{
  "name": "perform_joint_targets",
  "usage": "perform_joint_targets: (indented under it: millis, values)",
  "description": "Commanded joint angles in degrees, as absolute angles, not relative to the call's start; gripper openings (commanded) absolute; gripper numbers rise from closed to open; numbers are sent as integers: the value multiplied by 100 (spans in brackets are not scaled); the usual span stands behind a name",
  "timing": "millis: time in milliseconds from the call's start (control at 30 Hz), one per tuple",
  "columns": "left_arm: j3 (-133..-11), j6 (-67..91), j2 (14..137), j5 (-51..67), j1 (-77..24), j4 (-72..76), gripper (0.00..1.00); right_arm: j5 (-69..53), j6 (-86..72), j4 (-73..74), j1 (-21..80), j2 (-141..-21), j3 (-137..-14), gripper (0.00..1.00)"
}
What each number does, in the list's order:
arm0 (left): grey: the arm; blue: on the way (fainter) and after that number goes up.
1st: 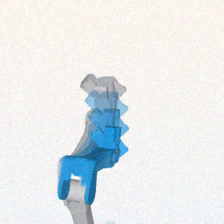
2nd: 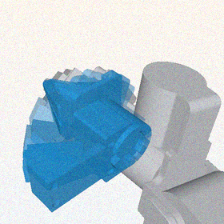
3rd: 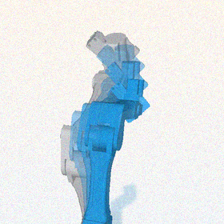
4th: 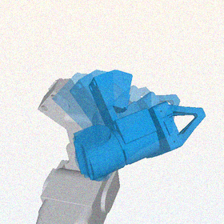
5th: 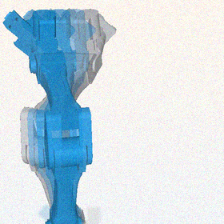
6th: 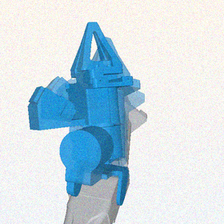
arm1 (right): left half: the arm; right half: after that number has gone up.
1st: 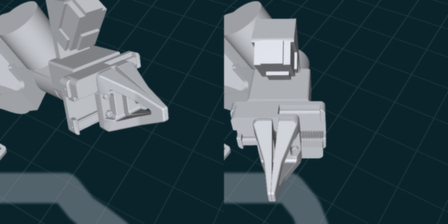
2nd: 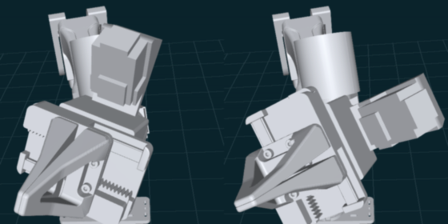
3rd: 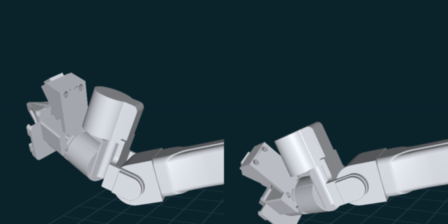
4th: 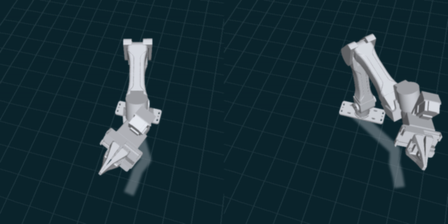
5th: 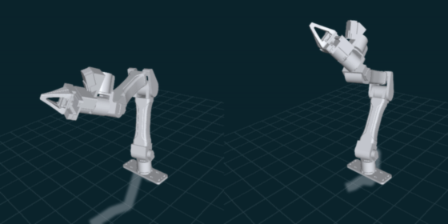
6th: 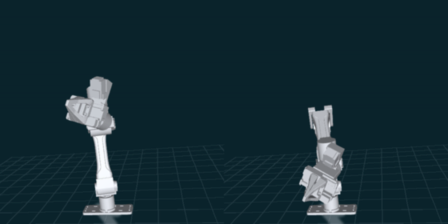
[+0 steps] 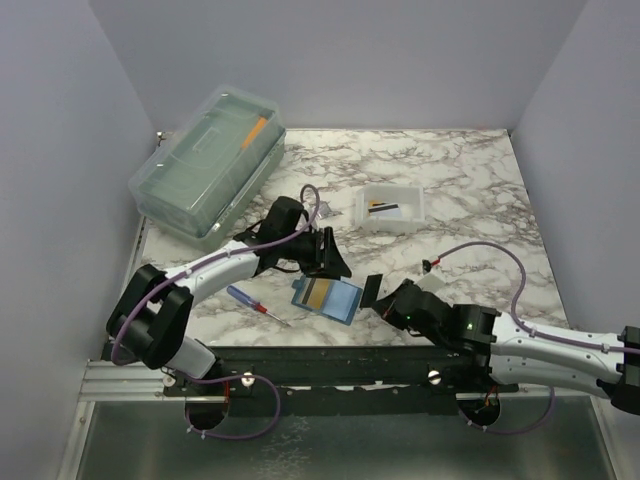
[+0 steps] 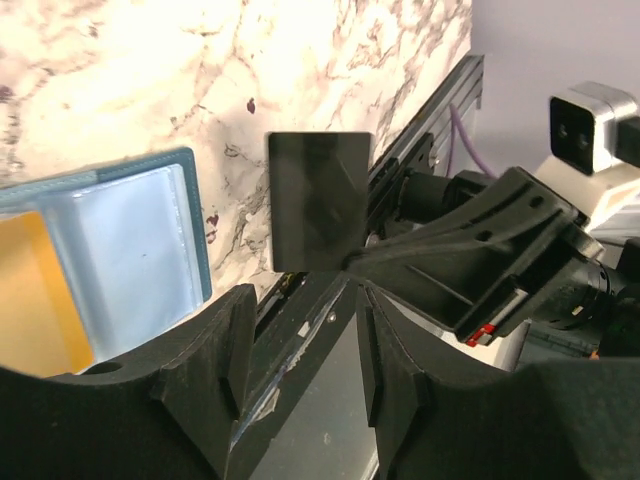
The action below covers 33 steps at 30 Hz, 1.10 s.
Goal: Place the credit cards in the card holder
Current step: Pick up the credit card at the corner of the board.
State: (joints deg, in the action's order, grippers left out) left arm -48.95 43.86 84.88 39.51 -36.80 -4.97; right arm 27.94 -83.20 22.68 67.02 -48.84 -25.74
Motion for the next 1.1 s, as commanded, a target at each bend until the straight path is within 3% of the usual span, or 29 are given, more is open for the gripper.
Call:
perform_joint_targets:
  millis: [0, 200, 333, 433, 767, 933, 1067]
  values:
    - [-4932, 4406, 8129, 4827, -3040, -534, 52, 3358, -6446, 1535, 6693, -4297, -2676, 0]
    - [-5082, 4591, 7756, 5352, -2203, -394, 56, 3551, -4800, 896, 6593, -4410, -3309, 0]
    - [-4375, 6133, 7490, 5682, -1765, 1652, 61, 2642, -4032, 100, 6162, -4563, -3446, 0]
    - [-3998, 7094, 7495, 5752, -1688, 3169, 64, 1590, -3851, -506, 5641, -4707, -3480, 0]
    - [-3580, 7355, 7333, 5357, -1688, 3482, 73, 41, -4386, -2273, 4930, -5126, -3154, 0]
    - [-3298, 7990, 7267, 5262, -1711, 4889, 70, -687, -5049, -3373, 4570, -5399, -2803, 0]
    - [-3146, 8290, 7252, 5146, -1803, 5621, 61, -847, -5426, -3952, 4420, -5637, -2636, 0]
